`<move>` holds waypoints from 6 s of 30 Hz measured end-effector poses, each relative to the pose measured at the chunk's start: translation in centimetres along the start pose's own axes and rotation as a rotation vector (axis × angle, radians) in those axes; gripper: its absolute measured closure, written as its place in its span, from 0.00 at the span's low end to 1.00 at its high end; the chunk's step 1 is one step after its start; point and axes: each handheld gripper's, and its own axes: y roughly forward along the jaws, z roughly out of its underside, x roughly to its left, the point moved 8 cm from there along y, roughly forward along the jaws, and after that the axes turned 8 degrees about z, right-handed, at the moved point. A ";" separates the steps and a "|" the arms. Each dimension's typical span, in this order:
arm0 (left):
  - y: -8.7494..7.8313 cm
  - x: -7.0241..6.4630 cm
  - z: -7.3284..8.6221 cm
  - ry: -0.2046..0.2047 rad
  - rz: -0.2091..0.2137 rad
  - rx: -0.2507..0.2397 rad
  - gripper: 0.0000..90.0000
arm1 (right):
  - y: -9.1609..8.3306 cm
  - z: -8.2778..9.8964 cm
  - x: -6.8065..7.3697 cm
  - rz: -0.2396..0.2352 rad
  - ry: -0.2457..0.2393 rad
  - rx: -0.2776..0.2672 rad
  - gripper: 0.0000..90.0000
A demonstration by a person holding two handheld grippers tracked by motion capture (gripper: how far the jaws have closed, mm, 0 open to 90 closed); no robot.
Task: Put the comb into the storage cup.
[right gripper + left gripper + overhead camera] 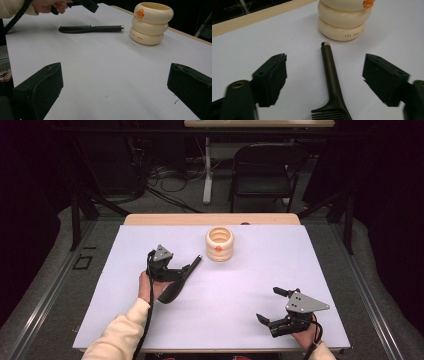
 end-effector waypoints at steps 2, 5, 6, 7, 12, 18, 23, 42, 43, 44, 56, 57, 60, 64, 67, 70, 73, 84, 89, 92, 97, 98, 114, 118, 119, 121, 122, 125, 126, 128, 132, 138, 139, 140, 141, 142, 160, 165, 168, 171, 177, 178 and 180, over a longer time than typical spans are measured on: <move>0.3 0.1 0.0 0.000 -0.009 0.012 0.35 | 0.0 0.0 0.0 0.000 -0.003 0.000 0.00; 0.9 0.2 0.1 -0.015 -0.014 0.036 0.46 | 0.0 0.0 0.1 -0.002 -0.006 0.006 0.00; 1.1 0.3 0.1 -0.018 -0.018 0.038 0.50 | 0.0 0.0 0.1 -0.001 -0.008 0.006 0.00; 1.2 0.4 0.1 -0.021 -0.020 0.046 0.58 | 0.0 0.0 0.1 -0.002 -0.007 0.006 0.00; 2.2 0.3 -0.3 -0.031 -0.030 0.070 0.72 | 0.0 0.0 0.1 -0.001 -0.008 0.005 0.00; 3.4 0.4 -1.0 -0.050 -0.038 0.093 0.92 | 0.0 0.0 0.1 -0.003 -0.011 0.004 0.00; 4.6 0.5 -1.4 -0.057 -0.047 0.127 1.00 | -0.1 0.0 0.1 -0.005 -0.012 0.006 0.00; 7.7 1.3 -1.2 -0.073 -0.081 0.193 1.00 | -0.1 0.0 0.2 -0.011 -0.011 0.001 0.00; 7.8 1.3 -1.2 -0.074 -0.078 0.196 1.00 | -0.1 0.0 0.3 -0.012 -0.011 0.000 0.00; 7.9 1.3 -1.2 -0.069 -0.077 0.200 1.00 | -0.1 0.0 0.3 -0.014 -0.010 -0.001 0.00; 8.6 0.3 -1.0 -0.064 -0.056 0.207 1.00 | -0.1 0.0 0.3 -0.013 -0.012 0.001 0.00; 8.6 0.2 -1.0 -0.059 -0.053 0.209 1.00 | -0.2 0.0 0.3 -0.012 -0.011 0.002 0.00; 8.7 -0.3 -1.0 -0.047 -0.043 0.213 1.00 | -0.2 0.0 0.3 -0.012 -0.011 0.001 0.00; 8.8 -0.8 -0.7 -0.043 -0.030 0.221 1.00 | -0.2 0.0 0.3 -0.013 -0.011 0.002 0.00; 8.9 -1.2 -0.6 -0.038 -0.022 0.218 1.00 | -0.2 0.0 0.2 -0.012 -0.011 0.002 0.00; 8.6 -1.7 -0.5 -0.032 -0.004 0.219 1.00 | -0.2 0.0 0.2 -0.012 -0.012 0.002 0.00; 8.5 -2.3 -0.4 -0.019 0.010 0.220 1.00 | -0.2 0.0 0.2 -0.011 -0.011 0.003 0.00; 8.0 -3.6 0.2 -0.002 0.032 0.231 1.00 | -0.2 0.1 0.2 -0.011 -0.010 0.005 0.00; 7.7 -4.1 0.5 0.011 0.038 0.245 1.00 | -0.2 0.1 0.2 -0.011 -0.010 0.005 0.00; 7.5 -4.3 0.7 0.014 0.042 0.246 1.00 | -0.2 0.1 0.2 -0.011 -0.009 0.006 0.01; 7.1 -4.6 1.2 0.013 0.048 0.255 1.00 | -0.2 0.1 0.2 -0.011 -0.009 0.006 0.00; 7.0 -4.8 1.2 0.011 0.051 0.252 1.00 | -0.2 0.1 0.2 -0.011 -0.009 0.006 0.00; 5.6 -5.7 2.2 0.040 0.077 0.280 1.00 | -0.2 0.1 0.2 -0.010 -0.008 0.006 0.01; 5.3 -5.9 2.5 0.047 0.084 0.288 1.00 | -0.2 0.1 0.2 -0.009 -0.009 0.007 0.00; 5.2 -6.0 2.6 0.049 0.085 0.290 1.00 | -0.2 0.1 0.2 -0.009 -0.009 0.007 0.00; 4.9 -6.0 2.7 0.050 0.086 0.291 1.00 | -0.2 0.1 0.2 -0.011 -0.008 0.006 0.01; 4.8 -6.1 2.8 0.051 0.087 0.290 1.00 | -0.2 0.1 0.2 -0.011 -0.008 0.006 0.01; 4.4 -6.2 3.0 0.055 0.092 0.289 1.00 | -0.2 0.1 0.2 -0.010 -0.009 0.007 0.01; 4.3 -6.3 3.0 0.058 0.092 0.291 1.00 | -0.2 0.1 0.2 -0.010 -0.009 0.008 0.01; 4.0 -6.4 3.1 0.063 0.095 0.289 1.00 | -0.2 0.1 0.2 -0.011 -0.008 0.006 0.00; 3.5 -6.7 3.3 0.072 0.100 0.289 1.00 | -0.2 0.1 0.2 -0.010 -0.008 0.007 0.01; 2.8 -7.2 3.7 0.076 0.112 0.288 1.00 | -0.2 0.1 0.2 -0.009 -0.008 0.008 0.01; 2.7 -7.2 3.8 0.079 0.114 0.291 1.00 | -0.2 0.1 0.2 -0.010 -0.009 0.009 0.01; 2.6 -7.3 3.9 0.075 0.116 0.286 1.00 | -0.2 0.1 0.2 -0.010 -0.008 0.009 0.01; 2.5 -7.4 3.9 0.077 0.119 0.289 1.00 | -0.2 0.1 0.2 -0.010 -0.009 0.008 0.01; 2.4 -7.4 4.0 0.082 0.120 0.289 1.00 | -0.2 0.1 0.2 -0.009 -0.008 0.008 0.01; 0.8 -7.9 5.2 0.091 0.118 0.304 1.00 | -0.2 0.1 0.2 -0.010 -0.009 0.009 0.01; 0.3 -7.4 5.4 0.084 0.110 0.307 1.00 | -0.2 0.1 0.2 -0.010 -0.009 0.009 0.01; 0.1 -7.3 5.5 0.082 0.111 0.313 1.00 | -0.2 0.1 0.2 -0.009 -0.009 0.009 0.01; 0.0 -7.4 5.7 0.087 0.111 0.323 1.00 | -0.2 0.1 0.2 -0.008 -0.010 0.011 0.01; -0.2 -7.3 6.0 0.098 0.097 0.334 1.00 | -0.3 0.1 0.2 -0.009 -0.008 0.009 0.01; -0.2 -7.2 6.0 0.098 0.096 0.333 1.00 | -0.3 0.1 0.2 -0.009 -0.007 0.011 0.01; -0.4 -7.1 6.1 0.093 0.093 0.335 1.00 | -0.3 0.1 0.2 -0.010 -0.007 0.010 0.01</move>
